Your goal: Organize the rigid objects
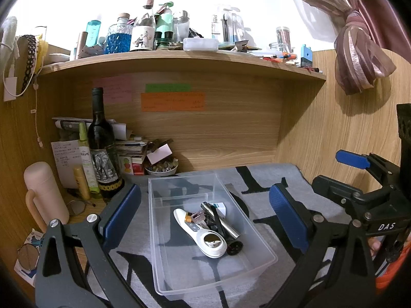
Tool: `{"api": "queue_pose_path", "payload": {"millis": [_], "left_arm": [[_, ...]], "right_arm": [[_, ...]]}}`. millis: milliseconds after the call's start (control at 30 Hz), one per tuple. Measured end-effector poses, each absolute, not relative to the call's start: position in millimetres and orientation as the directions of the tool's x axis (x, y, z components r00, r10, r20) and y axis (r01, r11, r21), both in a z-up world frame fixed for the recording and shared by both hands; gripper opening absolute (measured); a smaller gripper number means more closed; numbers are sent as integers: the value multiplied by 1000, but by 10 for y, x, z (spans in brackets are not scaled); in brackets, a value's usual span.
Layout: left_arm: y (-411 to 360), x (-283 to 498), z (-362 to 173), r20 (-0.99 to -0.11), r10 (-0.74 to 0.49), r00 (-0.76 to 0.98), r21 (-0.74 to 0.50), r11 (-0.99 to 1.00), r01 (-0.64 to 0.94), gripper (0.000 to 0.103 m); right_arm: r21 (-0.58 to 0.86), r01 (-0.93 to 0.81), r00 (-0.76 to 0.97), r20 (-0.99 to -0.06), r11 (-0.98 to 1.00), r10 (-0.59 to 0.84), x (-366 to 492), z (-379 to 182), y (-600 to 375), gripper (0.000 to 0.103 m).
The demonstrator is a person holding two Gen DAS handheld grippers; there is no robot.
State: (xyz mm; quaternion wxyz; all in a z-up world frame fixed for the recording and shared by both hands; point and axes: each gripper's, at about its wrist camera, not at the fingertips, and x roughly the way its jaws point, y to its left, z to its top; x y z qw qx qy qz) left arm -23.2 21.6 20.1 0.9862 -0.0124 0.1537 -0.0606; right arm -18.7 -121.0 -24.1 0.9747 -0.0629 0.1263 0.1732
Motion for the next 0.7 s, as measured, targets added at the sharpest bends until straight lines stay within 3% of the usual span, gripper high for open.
{"api": "queue_pose_path", "payload": {"millis": [700], "left_arm": [[237,-199,159,-314,-147,938,-71,989,131,101]], "right_arm": [[-104,-361,911,-254,927,326,-228,-200,-1176,103]]}}
